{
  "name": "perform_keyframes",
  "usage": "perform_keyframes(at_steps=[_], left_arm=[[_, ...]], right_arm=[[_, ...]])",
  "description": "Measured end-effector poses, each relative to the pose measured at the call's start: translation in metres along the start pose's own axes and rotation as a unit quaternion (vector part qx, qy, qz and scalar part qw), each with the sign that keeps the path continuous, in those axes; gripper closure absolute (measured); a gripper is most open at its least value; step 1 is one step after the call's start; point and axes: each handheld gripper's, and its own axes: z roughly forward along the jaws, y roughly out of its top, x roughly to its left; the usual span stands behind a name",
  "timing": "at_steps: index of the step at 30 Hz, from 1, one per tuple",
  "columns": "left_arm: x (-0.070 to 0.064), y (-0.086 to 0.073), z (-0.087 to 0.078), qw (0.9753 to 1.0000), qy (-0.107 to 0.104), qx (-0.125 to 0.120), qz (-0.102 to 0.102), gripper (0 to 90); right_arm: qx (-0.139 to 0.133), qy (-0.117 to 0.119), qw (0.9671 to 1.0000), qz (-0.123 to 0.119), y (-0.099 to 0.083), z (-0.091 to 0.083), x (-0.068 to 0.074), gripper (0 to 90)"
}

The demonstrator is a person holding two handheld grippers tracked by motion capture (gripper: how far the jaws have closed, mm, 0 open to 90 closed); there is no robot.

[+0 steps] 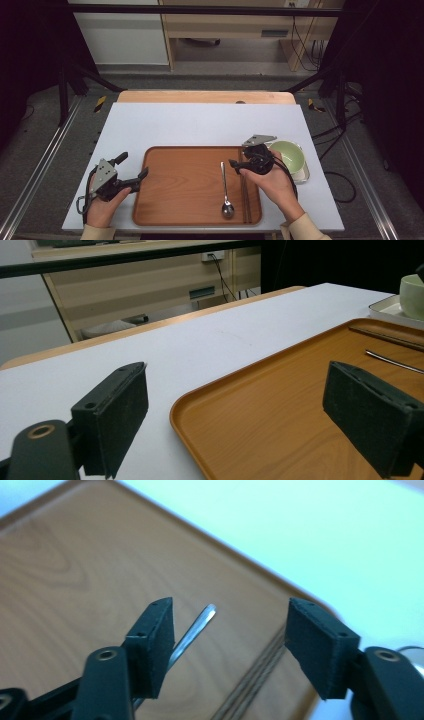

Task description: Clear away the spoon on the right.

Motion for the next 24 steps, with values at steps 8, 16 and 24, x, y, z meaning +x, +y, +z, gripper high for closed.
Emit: perform_keyframes(at_steps=[8,16,24], left_arm=[[0.003,-0.001,-0.002,1.0,0.006,-0.005,0.001,9.3],[0.006,-0.004,-0.002,0.9999,0.012,-0.01,0.001,9.3],[0.006,-0.004,-0.003,0.9997,0.015,-0.018,-0.002,7.4]], right_arm=[[-0.071,-0.022,0.9972,0.015,0.0,-0.017,-0.013,20.9],[-0.09,-0.045,0.9945,0.03,-0.002,-0.032,-0.028,12.6],[-0.085,-0.102,0.9901,0.045,-0.01,-0.055,-0.052,14.7]])
